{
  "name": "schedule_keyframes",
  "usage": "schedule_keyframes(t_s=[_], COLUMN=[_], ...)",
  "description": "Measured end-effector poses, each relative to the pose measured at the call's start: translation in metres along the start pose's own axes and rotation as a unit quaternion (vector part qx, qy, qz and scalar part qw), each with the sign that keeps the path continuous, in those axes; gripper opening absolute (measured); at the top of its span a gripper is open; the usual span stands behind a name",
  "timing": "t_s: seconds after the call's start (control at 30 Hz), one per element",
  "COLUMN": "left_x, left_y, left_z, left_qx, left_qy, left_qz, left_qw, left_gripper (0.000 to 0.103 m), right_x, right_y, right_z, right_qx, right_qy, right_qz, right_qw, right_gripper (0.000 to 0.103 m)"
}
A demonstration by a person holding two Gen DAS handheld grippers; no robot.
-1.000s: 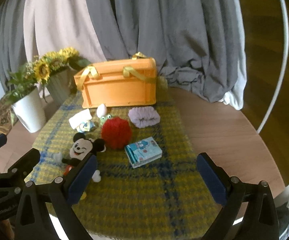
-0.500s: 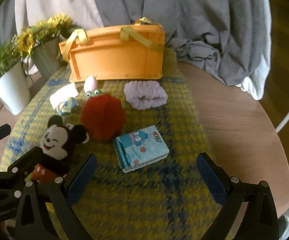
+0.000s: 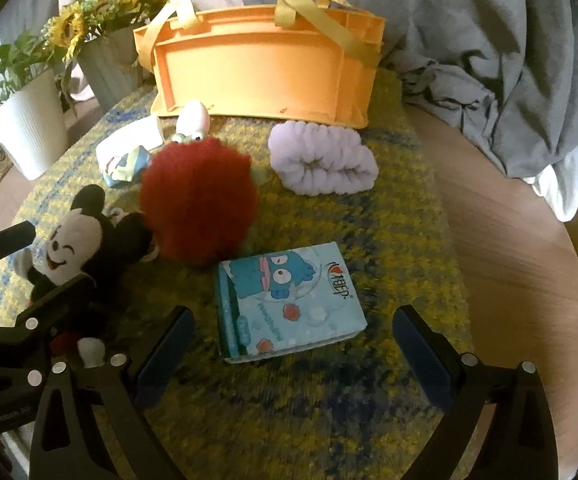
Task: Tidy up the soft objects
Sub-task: 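Grasp the Mickey Mouse plush with the left tool while the right tool grasps the blue tissue pack, then lift the plush with the left tool while the right tool drops the tissue pack into the orange crate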
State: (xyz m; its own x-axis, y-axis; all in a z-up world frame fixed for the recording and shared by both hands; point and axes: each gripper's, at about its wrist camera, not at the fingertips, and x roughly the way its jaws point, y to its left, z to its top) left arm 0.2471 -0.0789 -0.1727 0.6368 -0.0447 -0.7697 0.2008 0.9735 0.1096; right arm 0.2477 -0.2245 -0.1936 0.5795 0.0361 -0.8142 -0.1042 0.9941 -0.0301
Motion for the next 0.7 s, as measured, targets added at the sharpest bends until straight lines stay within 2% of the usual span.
schedule_keyframes(t_s=[0.1, 0.17, 0.23, 0.3, 0.33, 0.7], left_x=[0.006, 0.006, 0.006, 0.005, 0.004, -0.027], left_y=[0.001, 0.002, 0.003, 0.004, 0.004, 0.015], left_z=[0.0, -0.001, -0.002, -0.003, -0.002, -0.001], left_qx=[-0.008, -0.015, -0.016, -0.02, -0.022, -0.05], left_qy=[0.009, 0.008, 0.007, 0.007, 0.007, -0.011], left_qz=[-0.012, -0.017, -0.018, -0.02, -0.02, -0.026], left_qw=[0.9998, 0.9997, 0.9997, 0.9996, 0.9995, 0.9984], left_gripper=[0.064, 0.062, 0.061, 0.06, 0.06, 0.058], right_x=[0.004, 0.004, 0.004, 0.004, 0.004, -0.027], right_y=[-0.001, 0.001, 0.001, 0.001, 0.001, 0.009], right_z=[0.002, 0.001, 0.001, 0.0, 0.0, -0.001], right_qx=[0.001, 0.0, 0.002, 0.008, 0.009, 0.013], right_qy=[0.0, -0.001, -0.003, -0.004, -0.006, -0.027], right_qz=[0.009, 0.016, 0.02, 0.019, 0.016, 0.02], right_qw=[1.0, 1.0, 1.0, 1.0, 1.0, 0.999], right_gripper=[0.098, 0.096, 0.09, 0.078, 0.077, 0.077])
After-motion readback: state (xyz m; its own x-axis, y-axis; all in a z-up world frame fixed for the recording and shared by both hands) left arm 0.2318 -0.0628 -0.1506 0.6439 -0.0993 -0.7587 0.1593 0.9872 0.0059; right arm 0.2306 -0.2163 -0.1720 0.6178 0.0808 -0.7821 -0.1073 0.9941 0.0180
